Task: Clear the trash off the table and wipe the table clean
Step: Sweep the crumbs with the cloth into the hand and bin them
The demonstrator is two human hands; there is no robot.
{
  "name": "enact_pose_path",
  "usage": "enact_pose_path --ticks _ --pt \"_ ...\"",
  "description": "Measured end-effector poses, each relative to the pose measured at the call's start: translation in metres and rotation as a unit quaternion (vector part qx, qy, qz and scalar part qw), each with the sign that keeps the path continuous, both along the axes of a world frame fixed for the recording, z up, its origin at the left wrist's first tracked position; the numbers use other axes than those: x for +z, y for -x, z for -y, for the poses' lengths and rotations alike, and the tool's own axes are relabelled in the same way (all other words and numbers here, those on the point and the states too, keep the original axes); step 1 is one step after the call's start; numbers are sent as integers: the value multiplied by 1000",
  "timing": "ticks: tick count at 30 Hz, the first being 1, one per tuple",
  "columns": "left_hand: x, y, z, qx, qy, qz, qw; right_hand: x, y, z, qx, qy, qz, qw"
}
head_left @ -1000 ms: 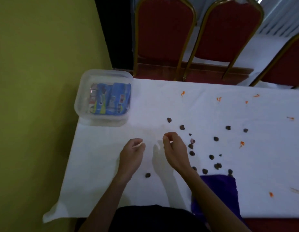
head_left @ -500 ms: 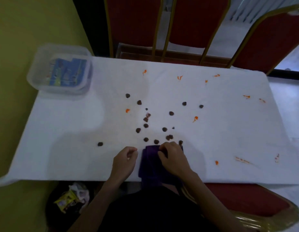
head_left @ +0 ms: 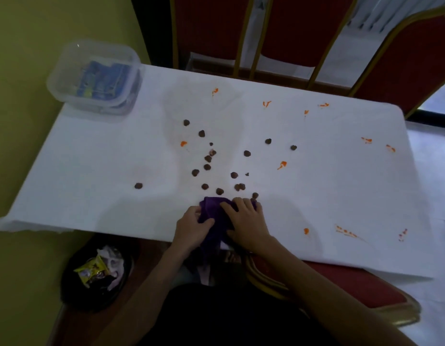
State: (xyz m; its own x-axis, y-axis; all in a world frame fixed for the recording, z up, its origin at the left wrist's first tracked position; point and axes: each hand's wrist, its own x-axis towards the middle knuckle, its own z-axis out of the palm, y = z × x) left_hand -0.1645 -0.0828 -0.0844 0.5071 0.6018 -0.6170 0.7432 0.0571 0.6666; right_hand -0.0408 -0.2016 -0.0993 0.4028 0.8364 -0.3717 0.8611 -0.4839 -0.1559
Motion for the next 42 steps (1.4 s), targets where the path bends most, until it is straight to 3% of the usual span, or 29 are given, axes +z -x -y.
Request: enact_pose_path --ticks 4,7,10,13,17,23,26,29,36,42 --pt "3 -7 9 -7 18 32 999 9 -7 9 -11 -51 -21 998" --pt "9 -14 8 8 13 68 998 21 -13 27 -138 -113 -62 982" --pt "8 -16 -7 50 -81 66 993 26 -33 43 -320 -163 -40 932" --pt "-9 -10 -28 66 -215 59 973 15 -58 36 -389 -137 -11 911" --pt "-43 1 -48 57 -287 0 956 1 -57 4 -388 -131 -25 912" --pt "-69 -5 -28 37 -348 -49 935 -3 -12 -47 -279 -145 -76 946" --pt "-78 -6 -21 34 -405 -71 911 19 -22 -51 -321 -185 -118 921" --pt "-82 -7 -20 37 -430 -82 898 43 -49 -23 -380 -212 -88 896" --pt "-84 -10 -20 58 -424 -79 900 46 -65 65 -421 -38 -70 903" --pt "-83 -10 -19 66 -430 -78 897 20 -14 8 -386 -31 -128 913"
